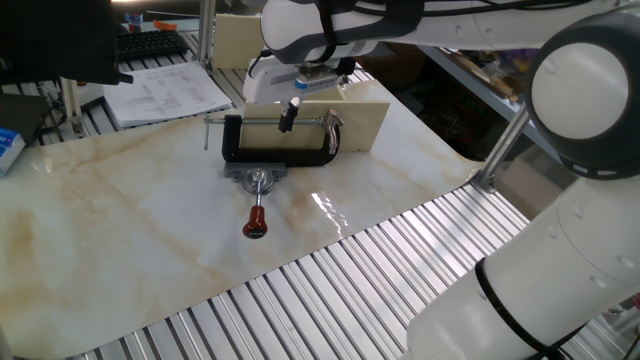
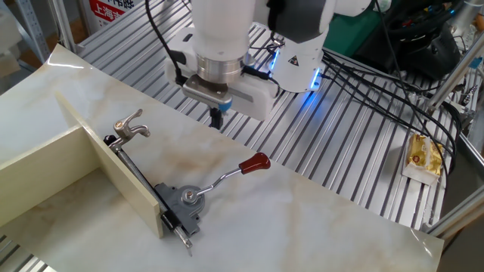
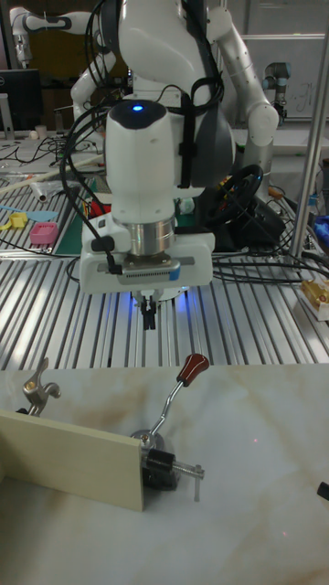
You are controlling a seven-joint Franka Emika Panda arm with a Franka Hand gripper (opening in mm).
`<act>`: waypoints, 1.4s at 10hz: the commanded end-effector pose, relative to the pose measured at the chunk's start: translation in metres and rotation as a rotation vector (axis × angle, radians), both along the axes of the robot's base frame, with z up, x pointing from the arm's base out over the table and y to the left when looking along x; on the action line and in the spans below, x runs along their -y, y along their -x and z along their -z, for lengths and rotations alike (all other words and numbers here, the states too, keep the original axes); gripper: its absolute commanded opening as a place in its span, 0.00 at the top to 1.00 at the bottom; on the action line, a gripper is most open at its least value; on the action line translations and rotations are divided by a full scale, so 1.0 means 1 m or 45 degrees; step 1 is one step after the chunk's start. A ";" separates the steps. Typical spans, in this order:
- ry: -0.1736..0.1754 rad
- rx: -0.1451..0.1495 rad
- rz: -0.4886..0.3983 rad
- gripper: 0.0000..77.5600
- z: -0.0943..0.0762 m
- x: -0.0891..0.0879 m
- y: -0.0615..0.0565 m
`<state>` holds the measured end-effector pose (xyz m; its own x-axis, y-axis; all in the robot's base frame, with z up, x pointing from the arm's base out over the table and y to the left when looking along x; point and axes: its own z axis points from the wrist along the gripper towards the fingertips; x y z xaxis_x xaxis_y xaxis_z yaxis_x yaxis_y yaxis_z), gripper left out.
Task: Turn on the water tap
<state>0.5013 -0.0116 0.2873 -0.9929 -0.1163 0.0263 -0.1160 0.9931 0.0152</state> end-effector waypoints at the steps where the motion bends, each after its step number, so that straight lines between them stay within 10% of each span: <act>1: -0.001 0.004 -0.008 1.00 0.003 0.007 -0.001; 14: 0.001 0.018 -0.015 1.00 0.013 0.023 -0.001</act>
<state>0.5021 -0.0326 0.2747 -0.9919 -0.1256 0.0169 -0.1254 0.9920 0.0131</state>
